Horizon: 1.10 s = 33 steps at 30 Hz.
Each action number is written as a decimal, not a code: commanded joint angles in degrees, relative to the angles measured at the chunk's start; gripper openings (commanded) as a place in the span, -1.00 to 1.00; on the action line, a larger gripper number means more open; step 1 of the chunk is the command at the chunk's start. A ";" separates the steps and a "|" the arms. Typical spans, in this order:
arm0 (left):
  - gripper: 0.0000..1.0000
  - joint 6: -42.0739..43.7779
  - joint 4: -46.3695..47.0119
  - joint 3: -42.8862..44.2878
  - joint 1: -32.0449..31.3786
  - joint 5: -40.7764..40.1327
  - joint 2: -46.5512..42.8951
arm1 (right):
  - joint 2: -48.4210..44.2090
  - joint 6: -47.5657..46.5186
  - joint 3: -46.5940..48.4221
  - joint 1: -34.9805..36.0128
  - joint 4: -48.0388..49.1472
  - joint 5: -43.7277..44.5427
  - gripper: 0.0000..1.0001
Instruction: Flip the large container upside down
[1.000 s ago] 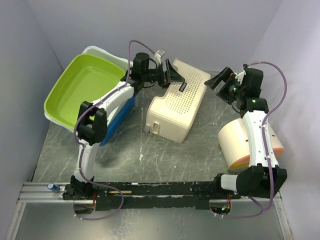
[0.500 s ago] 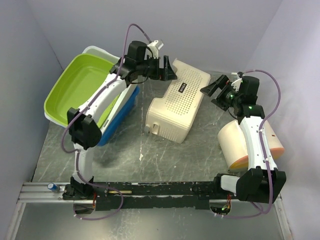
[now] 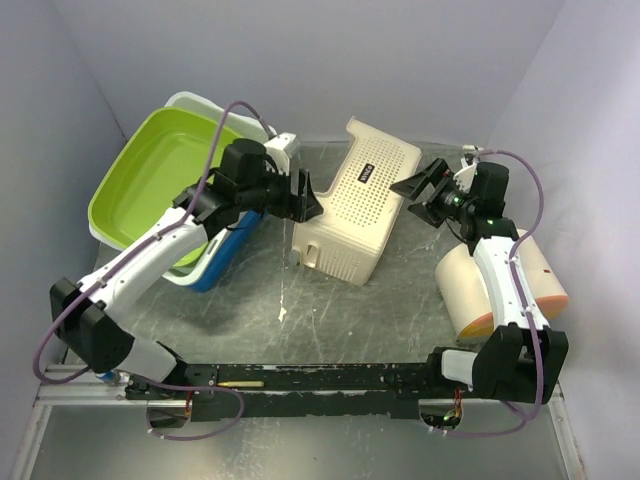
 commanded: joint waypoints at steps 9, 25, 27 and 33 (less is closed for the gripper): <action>0.30 -3.21 7.03 -6.46 -0.38 -0.96 2.59 | 1.42 9.07 -0.87 -0.13 14.77 -13.59 0.98; 0.62 -3.00 5.38 -2.56 -0.38 -8.01 -1.12 | 0.89 12.76 -5.33 -0.14 19.67 -15.25 1.00; 0.38 -2.86 5.48 -2.24 -0.38 -10.00 -0.81 | 0.89 12.63 -5.51 -0.18 19.55 -14.91 0.99; -0.08 -2.69 5.15 -1.01 -0.30 -10.65 1.79 | 1.19 13.61 -6.46 -0.13 20.99 -14.78 1.00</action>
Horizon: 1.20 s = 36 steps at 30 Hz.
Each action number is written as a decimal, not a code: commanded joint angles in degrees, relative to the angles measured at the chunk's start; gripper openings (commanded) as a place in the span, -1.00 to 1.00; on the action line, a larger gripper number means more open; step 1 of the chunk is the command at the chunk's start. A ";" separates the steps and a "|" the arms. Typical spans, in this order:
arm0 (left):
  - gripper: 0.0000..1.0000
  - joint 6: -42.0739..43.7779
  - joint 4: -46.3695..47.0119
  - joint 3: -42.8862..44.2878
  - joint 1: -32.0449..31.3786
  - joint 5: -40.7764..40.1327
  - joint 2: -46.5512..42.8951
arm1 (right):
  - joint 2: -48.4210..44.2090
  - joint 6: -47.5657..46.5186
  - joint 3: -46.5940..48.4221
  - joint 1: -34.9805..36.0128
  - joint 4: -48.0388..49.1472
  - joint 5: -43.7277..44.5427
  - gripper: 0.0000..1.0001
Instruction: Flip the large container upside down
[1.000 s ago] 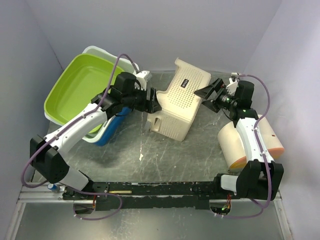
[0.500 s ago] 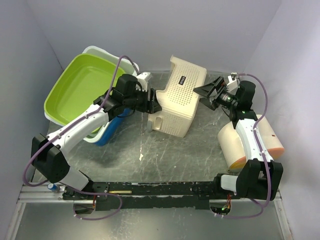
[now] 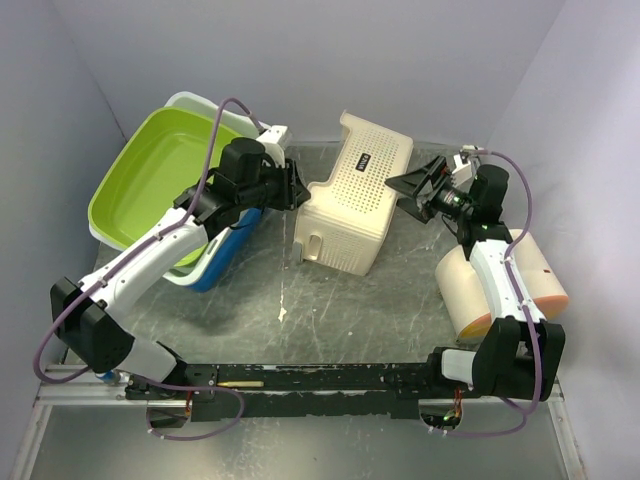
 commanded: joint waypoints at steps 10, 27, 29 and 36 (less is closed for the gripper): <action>-0.86 0.39 0.27 1.69 0.63 -0.78 4.76 | -1.42 10.81 -2.12 0.22 14.31 -4.54 1.00; -0.86 0.88 7.05 0.00 2.72 14.48 12.53 | -4.12 14.49 2.17 5.43 16.73 0.62 1.00; -0.85 0.24 7.77 0.11 2.73 14.82 13.89 | -2.28 12.57 2.07 6.86 15.79 4.23 1.00; -0.70 0.32 6.88 0.95 2.82 14.11 17.53 | 6.71 10.31 4.36 12.80 15.88 5.88 0.99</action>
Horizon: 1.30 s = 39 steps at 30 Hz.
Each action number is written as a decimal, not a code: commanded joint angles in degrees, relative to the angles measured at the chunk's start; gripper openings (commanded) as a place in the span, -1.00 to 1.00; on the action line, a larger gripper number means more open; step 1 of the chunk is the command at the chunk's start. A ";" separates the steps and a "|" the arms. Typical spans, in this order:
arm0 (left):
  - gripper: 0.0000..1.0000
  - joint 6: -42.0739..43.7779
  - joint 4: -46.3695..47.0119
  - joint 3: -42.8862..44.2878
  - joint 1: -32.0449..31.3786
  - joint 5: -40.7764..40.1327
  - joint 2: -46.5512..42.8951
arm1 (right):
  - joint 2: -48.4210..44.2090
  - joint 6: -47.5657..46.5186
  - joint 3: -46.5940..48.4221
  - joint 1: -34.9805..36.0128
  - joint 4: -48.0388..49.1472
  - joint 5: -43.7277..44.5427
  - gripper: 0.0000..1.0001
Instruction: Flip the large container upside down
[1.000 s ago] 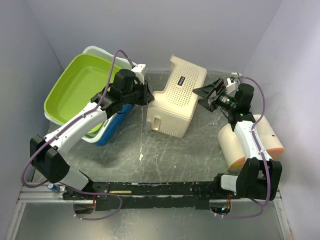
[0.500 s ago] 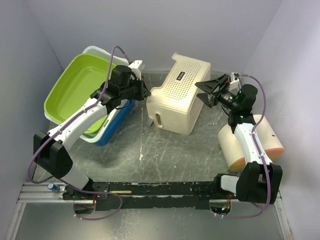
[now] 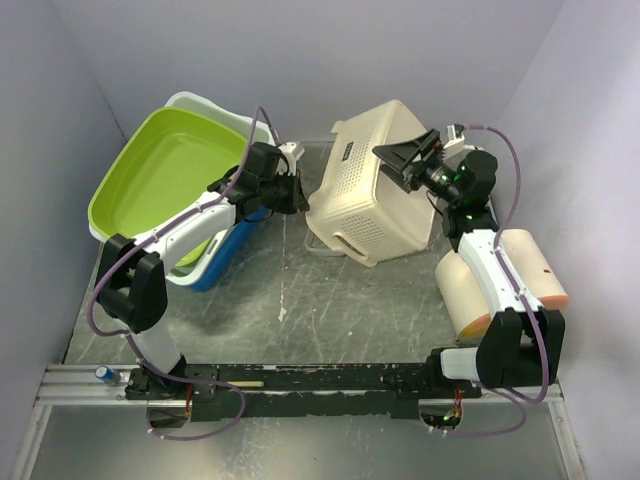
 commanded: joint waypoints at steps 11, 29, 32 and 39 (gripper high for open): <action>-0.41 -0.52 2.31 0.32 -1.76 7.45 2.85 | 4.19 -5.77 2.06 6.31 -7.65 1.96 0.99; 0.75 -10.95 11.64 2.43 6.50 13.15 -2.14 | 4.82 -15.20 2.34 4.26 -18.57 4.87 0.99; 0.75 -11.31 11.50 4.84 7.37 15.16 0.54 | 5.02 -15.49 2.34 4.20 -18.84 4.66 0.99; 0.74 -11.28 12.22 5.96 7.81 20.77 3.55 | 4.52 -16.37 1.94 3.83 -19.95 4.65 1.00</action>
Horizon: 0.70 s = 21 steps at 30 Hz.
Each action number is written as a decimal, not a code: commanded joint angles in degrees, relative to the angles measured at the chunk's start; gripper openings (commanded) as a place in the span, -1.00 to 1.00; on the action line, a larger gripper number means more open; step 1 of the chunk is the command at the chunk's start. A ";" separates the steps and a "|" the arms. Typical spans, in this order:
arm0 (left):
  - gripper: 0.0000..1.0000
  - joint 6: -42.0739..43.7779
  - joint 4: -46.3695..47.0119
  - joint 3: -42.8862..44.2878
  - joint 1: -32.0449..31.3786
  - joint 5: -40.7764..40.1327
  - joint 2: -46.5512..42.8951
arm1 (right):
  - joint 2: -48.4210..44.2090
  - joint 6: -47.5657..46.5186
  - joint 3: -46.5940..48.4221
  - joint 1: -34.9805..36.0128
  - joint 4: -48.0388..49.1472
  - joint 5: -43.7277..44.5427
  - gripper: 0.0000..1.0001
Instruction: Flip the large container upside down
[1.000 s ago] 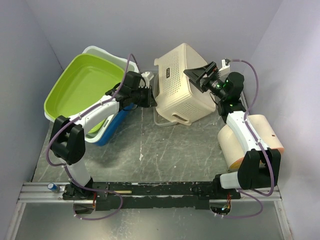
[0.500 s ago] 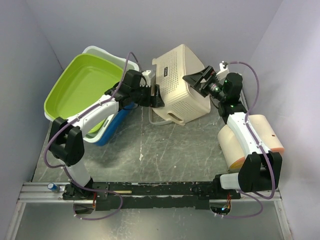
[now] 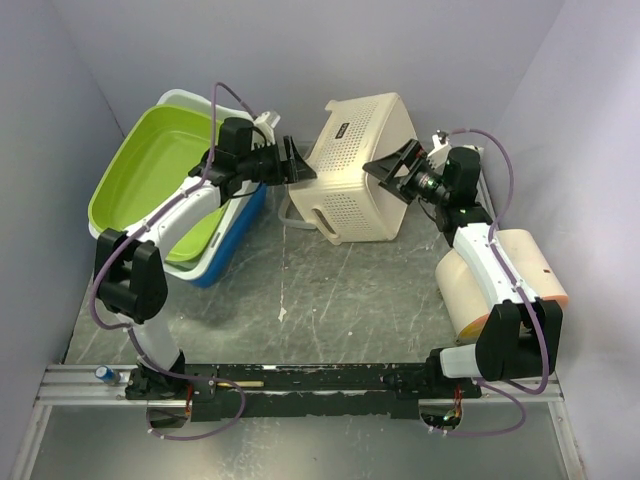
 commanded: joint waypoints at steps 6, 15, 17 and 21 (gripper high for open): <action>0.56 -7.48 12.59 -6.53 -2.23 16.24 -0.40 | 0.54 -1.63 -0.21 -1.42 -5.98 -3.58 1.00; 0.10 -22.61 36.23 -13.65 -5.04 24.85 -2.38 | -0.08 -2.22 -0.27 -4.77 -7.03 -3.94 1.00; -0.21 -26.17 41.72 -13.70 -6.00 25.73 -1.52 | 0.32 -1.90 -0.67 -5.11 -6.70 -4.33 1.00; -0.86 -28.59 43.89 -11.80 -7.45 25.49 0.94 | 0.13 -2.74 -0.61 -5.36 -7.31 -2.61 0.99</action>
